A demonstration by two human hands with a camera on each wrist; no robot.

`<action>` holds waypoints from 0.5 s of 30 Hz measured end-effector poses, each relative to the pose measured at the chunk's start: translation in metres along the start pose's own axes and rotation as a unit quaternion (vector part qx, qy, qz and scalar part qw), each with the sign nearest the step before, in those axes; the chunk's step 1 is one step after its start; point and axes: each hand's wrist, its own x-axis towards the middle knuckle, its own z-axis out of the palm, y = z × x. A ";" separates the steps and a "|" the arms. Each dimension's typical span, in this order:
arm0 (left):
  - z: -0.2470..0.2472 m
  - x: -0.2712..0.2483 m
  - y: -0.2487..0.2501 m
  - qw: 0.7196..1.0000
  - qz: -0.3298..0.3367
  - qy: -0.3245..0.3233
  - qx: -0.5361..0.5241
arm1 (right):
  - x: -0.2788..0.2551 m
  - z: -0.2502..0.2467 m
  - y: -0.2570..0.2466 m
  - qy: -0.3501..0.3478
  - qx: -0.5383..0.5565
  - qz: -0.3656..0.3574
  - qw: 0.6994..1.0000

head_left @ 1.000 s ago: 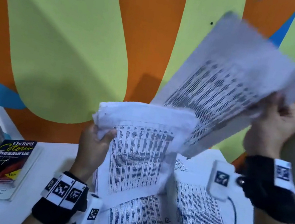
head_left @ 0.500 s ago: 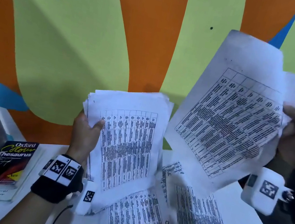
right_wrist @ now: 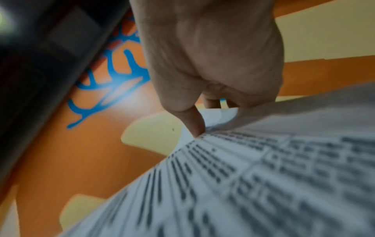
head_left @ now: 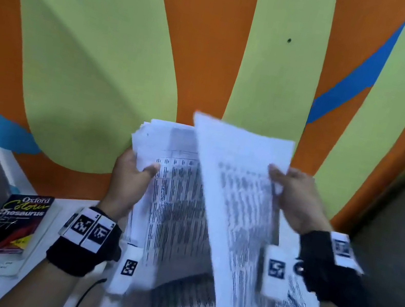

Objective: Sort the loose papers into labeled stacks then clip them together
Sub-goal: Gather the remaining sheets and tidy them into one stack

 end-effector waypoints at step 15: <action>0.010 -0.016 0.014 0.972 -0.071 -0.164 -0.150 | 0.019 0.031 0.057 0.031 -0.058 -0.010 0.998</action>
